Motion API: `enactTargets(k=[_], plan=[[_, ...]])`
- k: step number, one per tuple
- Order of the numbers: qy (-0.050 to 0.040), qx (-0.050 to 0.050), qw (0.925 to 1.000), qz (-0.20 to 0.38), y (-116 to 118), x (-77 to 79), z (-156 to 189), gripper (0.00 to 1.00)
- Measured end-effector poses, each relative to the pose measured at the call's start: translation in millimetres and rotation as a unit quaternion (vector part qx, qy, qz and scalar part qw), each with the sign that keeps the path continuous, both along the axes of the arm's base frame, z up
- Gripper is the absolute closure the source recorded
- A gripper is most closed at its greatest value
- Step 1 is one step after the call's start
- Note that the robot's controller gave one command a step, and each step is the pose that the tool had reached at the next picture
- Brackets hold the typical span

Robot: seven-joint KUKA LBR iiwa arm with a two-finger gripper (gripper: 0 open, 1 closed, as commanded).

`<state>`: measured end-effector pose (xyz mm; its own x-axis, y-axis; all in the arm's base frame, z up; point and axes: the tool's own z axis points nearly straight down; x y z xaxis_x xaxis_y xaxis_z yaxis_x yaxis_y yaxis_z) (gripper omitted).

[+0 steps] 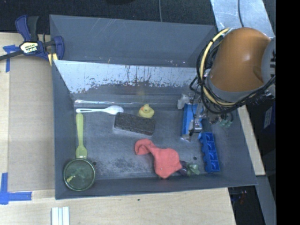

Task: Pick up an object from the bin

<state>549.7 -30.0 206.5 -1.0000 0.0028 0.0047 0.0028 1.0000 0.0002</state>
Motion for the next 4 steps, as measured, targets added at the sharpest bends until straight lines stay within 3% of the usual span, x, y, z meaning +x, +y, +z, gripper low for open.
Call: enactTargets(k=[1, 2, 4], plan=[[-0.0041, 0.0, 1.0, 0.001, 0, 1.6, 4, 0.0], [-0.0059, 0.0, 0.9987, -0.05, 25, -29.6, -84, 0.0], [-0.0043, 0.0, 0.9975, -0.07, 66, -62.8, -104, 0.0]])
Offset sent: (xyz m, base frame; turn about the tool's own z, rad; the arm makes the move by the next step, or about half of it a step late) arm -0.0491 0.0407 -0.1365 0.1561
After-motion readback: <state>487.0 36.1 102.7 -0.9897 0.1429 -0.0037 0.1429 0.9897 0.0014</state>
